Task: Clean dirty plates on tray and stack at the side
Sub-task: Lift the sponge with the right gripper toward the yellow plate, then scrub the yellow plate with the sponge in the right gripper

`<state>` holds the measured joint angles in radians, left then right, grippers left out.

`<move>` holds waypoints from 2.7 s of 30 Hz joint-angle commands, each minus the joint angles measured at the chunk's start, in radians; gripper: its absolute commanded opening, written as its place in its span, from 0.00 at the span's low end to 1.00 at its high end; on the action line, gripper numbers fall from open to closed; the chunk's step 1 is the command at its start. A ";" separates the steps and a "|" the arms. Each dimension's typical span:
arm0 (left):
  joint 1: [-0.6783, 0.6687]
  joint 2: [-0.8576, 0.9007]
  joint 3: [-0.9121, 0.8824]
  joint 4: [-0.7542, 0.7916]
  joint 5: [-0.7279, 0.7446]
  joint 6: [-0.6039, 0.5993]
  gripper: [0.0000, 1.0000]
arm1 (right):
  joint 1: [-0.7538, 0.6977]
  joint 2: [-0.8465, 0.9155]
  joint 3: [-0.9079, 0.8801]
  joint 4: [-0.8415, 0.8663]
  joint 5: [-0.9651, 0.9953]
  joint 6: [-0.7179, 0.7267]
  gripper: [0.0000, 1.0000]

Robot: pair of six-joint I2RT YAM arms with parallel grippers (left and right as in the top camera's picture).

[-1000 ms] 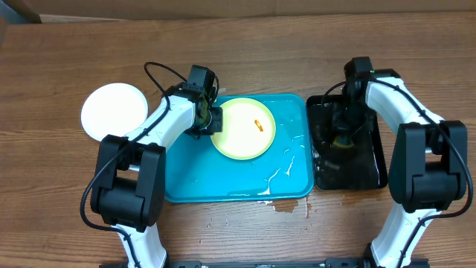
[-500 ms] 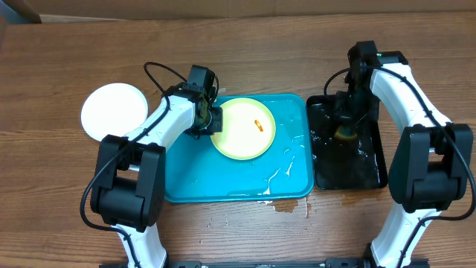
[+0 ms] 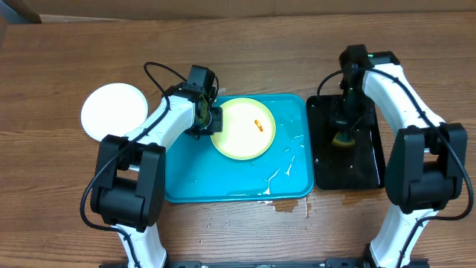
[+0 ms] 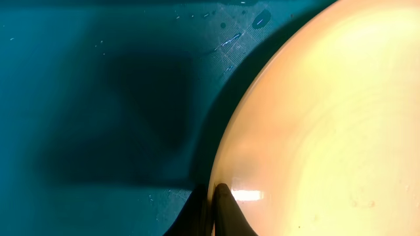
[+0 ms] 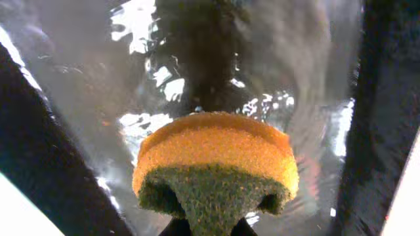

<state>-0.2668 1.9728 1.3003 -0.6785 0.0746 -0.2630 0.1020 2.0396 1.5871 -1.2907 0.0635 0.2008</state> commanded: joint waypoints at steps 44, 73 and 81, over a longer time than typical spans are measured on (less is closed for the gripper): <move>-0.002 0.004 -0.009 0.010 -0.003 -0.006 0.06 | 0.280 -0.006 0.181 0.116 -0.224 -0.079 0.04; -0.002 0.004 -0.009 0.017 -0.003 -0.006 0.06 | 0.358 0.050 0.146 0.300 -0.216 -0.071 0.04; -0.002 0.004 -0.009 0.016 -0.003 -0.006 0.06 | 0.437 0.050 0.132 0.325 -0.075 -0.071 0.41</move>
<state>-0.2668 1.9728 1.3003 -0.6643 0.0776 -0.2626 0.5007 2.0918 1.7195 -0.9779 -0.0975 0.1276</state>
